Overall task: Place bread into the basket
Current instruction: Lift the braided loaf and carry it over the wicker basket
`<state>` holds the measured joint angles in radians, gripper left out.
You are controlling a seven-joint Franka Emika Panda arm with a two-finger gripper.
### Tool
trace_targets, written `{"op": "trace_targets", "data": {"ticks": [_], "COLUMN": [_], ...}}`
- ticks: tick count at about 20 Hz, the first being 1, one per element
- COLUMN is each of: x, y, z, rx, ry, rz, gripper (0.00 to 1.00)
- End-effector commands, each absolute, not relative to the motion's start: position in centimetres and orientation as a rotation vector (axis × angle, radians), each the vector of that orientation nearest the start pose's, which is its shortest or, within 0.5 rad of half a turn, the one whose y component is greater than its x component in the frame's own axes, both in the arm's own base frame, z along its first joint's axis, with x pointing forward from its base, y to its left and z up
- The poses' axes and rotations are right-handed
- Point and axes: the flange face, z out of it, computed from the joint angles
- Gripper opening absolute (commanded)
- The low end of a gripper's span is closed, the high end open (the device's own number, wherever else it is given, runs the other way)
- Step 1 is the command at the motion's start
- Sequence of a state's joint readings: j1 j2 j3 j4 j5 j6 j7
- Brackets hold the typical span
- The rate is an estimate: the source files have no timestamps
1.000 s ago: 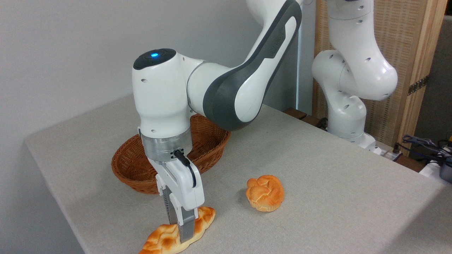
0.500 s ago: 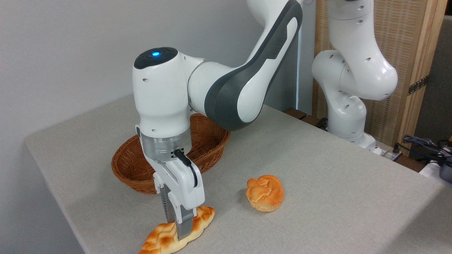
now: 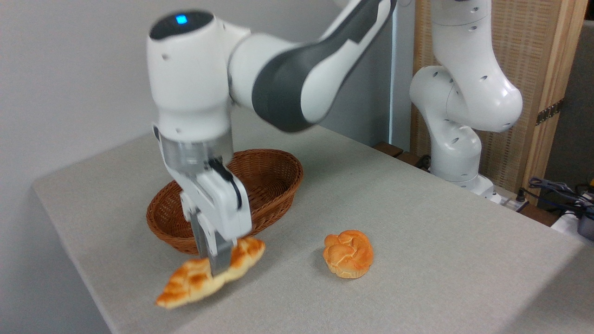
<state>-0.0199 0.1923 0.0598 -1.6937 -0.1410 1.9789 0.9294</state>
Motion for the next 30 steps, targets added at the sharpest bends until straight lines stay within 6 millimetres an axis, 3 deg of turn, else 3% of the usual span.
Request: {"op": "trace_targets", "data": {"ticks": [1, 8, 13, 16, 19, 23, 28, 30], "x": [62.6, 58.2, 54.8, 53.2, 52.9, 53.2, 54.0, 54.1], "y": [0.0, -6.4, -10.4, -13.1, -14.0, -14.4, -15.8, -16.3], "z": [52.5, 57.2, 58.0, 56.2, 54.5, 52.7, 50.4, 49.8], "rx": [-2.984, -2.993, -2.973, -2.961, -2.959, -2.954, -2.944, -2.942], "ry": [1.297, 1.364, 1.428, 1.471, 1.485, 1.485, 1.509, 1.521], "rz": [-0.213, -0.172, -0.124, -0.048, -0.007, -0.019, -0.036, -0.023], "gripper": [0.30, 0.34, 0.37, 0.39, 0.48, 0.69, 0.74, 0.82]}}
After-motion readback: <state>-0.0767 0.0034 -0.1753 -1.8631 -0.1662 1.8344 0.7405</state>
